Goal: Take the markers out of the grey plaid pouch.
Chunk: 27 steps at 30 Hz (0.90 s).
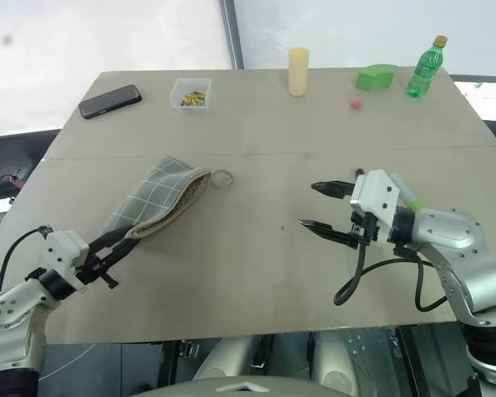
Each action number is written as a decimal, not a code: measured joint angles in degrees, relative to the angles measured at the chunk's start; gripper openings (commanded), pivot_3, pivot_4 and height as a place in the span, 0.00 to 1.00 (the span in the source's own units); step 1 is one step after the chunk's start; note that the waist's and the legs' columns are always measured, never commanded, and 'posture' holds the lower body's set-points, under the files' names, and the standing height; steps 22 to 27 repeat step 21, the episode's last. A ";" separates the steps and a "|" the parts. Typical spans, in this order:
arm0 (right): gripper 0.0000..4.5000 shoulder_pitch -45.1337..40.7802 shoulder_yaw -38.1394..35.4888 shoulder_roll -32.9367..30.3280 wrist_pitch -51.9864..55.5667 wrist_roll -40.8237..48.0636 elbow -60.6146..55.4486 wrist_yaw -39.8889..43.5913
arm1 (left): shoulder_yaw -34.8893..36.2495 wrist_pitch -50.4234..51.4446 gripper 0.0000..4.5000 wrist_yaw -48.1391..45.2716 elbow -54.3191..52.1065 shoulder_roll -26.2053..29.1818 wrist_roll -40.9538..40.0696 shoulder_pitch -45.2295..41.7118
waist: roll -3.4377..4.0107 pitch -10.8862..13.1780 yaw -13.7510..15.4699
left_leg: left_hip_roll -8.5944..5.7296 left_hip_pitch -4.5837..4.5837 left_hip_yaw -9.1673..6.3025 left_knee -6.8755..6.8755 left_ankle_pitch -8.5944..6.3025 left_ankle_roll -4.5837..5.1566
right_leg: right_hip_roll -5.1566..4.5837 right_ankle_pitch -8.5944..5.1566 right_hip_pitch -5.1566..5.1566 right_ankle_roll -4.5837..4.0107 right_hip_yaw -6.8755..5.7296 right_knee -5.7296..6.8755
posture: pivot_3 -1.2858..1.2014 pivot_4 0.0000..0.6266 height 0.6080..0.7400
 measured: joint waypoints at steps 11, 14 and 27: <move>0.73 13.91 -6.36 -1.28 3.16 -1.40 -0.20 -6.05 | 1.66 20.64 0.92 0.18 -26.04 0.40 -15.91 18.15 | -0.15 0.07 0.29 | 0.01 0.01 0.01 -0.05 -0.02 0.01 | 0.00 -0.02 0.00 -0.02 0.05 0.00 | 0.52 0.24 1.00; 0.73 22.09 -10.77 -1.68 4.22 -1.61 -0.67 -7.20 | 2.27 24.07 0.92 2.23 -29.72 0.45 -16.74 19.73 | -0.09 0.10 0.68 | 0.03 0.04 0.01 -0.03 -0.01 -0.01 | 0.01 -0.14 0.01 -0.21 0.04 0.04 | 0.52 0.24 1.00; 0.73 31.12 -18.42 -4.20 4.10 -1.84 -1.13 -5.84 | 2.40 28.90 0.92 5.36 -32.83 0.38 -17.21 18.31 | -0.06 0.10 0.70 | 0.06 0.15 0.07 0.04 -0.01 -0.01 | 0.02 -0.28 0.09 0.02 0.05 0.09 | 0.52 0.24 1.00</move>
